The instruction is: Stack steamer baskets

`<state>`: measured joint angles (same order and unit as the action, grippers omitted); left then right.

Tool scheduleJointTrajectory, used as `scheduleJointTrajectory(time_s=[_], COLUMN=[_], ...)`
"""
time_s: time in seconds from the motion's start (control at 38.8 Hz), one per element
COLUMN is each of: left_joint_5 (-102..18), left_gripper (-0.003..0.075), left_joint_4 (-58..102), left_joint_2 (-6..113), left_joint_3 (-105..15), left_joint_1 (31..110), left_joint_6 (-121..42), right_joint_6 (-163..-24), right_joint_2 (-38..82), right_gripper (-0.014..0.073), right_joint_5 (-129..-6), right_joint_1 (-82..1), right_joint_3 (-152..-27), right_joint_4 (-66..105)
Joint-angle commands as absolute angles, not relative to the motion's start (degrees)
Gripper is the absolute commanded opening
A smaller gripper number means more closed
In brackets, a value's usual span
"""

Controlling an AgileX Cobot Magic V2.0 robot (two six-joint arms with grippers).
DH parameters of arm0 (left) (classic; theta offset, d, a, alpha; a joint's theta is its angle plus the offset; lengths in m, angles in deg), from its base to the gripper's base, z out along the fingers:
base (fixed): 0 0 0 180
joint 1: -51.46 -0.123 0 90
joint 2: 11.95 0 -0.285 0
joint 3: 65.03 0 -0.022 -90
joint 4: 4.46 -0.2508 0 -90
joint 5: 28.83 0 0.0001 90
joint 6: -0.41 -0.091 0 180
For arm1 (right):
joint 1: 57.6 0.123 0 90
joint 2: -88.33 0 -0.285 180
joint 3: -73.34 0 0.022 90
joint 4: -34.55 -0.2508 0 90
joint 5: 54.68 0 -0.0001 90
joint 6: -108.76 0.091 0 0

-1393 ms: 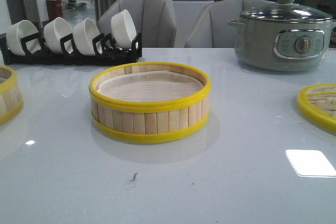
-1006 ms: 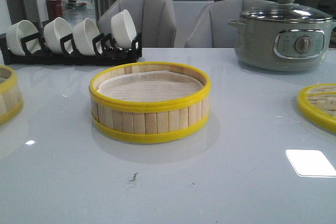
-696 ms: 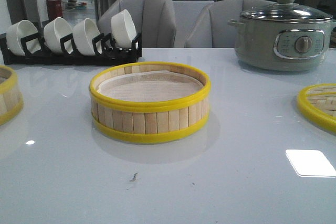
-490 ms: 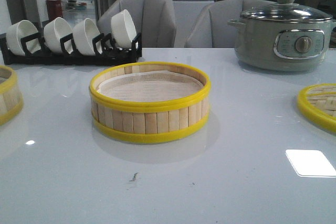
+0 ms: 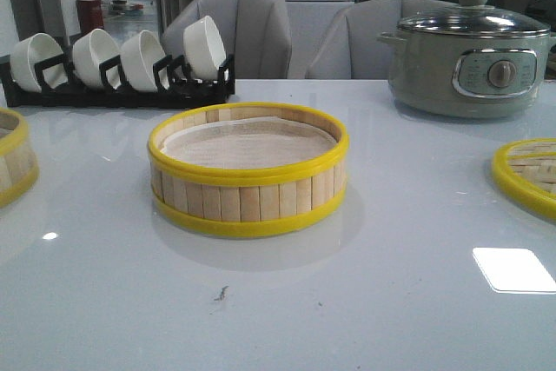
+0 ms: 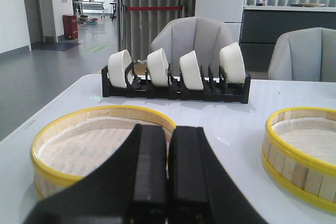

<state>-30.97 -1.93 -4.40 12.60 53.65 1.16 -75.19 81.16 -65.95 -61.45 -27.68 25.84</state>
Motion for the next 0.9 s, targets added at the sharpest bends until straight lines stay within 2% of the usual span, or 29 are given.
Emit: scheduleJointTrajectory(time_s=[0.0, 0.54, 0.7, 0.88], left_joint_5=[-25.72, -26.44, -33.85, -50.08], left_gripper=[0.0085, 0.0085, 0.0085, 0.0085], left_joint_4=[-1.44, -2.91, -3.39, -8.44], left_joint_2=[-5.19, -4.13, 5.02, 24.18], left_joint_3=[12.57, 10.87, -0.02, -23.9], left_joint_1=[53.68, 53.68, 54.05, 55.53], left_joint_6=[1.69, 1.69, 1.69, 1.69], right_joint_6=[-75.5, -75.5, -75.5, -75.5], right_joint_2=[82.33, 82.33, 82.33, 82.33], right_gripper=[0.0066, 0.0066, 0.0066, 0.0066], right_joint_5=[-61.12, -61.12, -61.12, -61.12], right_joint_1=[-61.79, -61.79, -61.79, -61.79], right_joint_3=[-28.56, -28.56, -28.56, -28.56], right_joint_4=[25.39, 25.39, 25.39, 25.39])
